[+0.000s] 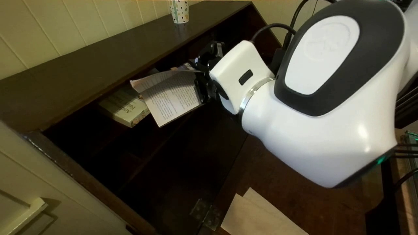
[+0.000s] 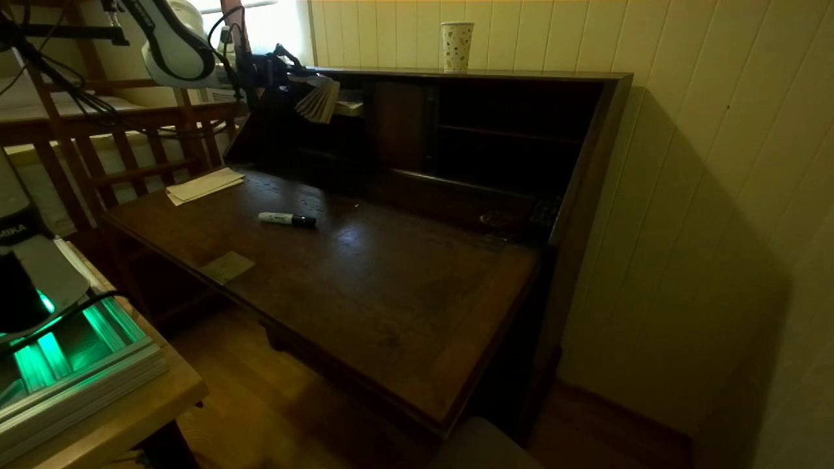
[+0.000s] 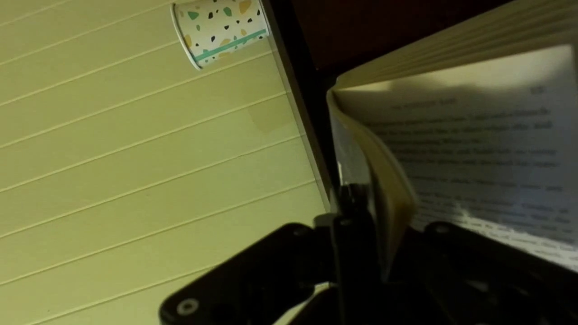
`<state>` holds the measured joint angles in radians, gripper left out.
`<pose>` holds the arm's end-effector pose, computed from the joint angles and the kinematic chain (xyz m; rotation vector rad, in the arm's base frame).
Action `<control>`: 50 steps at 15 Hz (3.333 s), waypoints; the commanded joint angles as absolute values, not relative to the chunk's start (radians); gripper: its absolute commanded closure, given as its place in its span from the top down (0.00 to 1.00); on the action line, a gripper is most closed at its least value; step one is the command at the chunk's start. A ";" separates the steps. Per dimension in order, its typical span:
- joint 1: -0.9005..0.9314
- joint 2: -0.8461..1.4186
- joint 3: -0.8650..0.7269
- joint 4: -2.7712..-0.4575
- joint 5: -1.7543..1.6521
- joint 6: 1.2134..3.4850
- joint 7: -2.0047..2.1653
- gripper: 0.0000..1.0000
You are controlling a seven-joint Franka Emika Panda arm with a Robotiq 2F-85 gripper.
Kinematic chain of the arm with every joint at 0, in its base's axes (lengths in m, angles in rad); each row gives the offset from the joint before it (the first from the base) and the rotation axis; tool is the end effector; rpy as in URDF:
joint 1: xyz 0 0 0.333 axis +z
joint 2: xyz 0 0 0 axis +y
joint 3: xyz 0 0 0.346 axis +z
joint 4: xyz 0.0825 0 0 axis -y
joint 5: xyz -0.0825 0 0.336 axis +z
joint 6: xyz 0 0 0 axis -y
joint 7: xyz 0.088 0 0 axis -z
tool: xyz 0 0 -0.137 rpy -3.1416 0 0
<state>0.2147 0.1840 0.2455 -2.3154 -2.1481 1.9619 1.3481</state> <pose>0.5128 0.1633 0.3613 1.5900 0.6778 1.1244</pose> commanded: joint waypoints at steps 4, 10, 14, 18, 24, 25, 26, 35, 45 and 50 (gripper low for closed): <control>0.177 0.250 0.227 -2.261 -2.325 1.986 1.428 0.01; 0.158 0.335 0.221 -2.216 -2.406 1.970 1.452 0.01; 0.152 0.375 0.220 -2.179 -2.444 1.947 1.479 0.01; 0.162 0.373 0.224 -2.184 -2.503 1.885 1.528 0.01; 0.310 0.422 0.108 -2.164 -2.507 1.761 1.586 0.01; 0.340 0.436 0.080 -2.157 -2.507 1.756 1.598 0.01; 0.374 0.459 0.047 -2.148 -2.507 1.748 1.615 0.01; 0.400 0.556 -0.054 -2.044 -2.511 1.777 1.669 0.01; 0.447 0.663 -0.122 -1.930 -2.508 1.779 1.636 0.01; 0.430 0.678 -0.112 -1.889 -2.508 1.789 1.625 0.01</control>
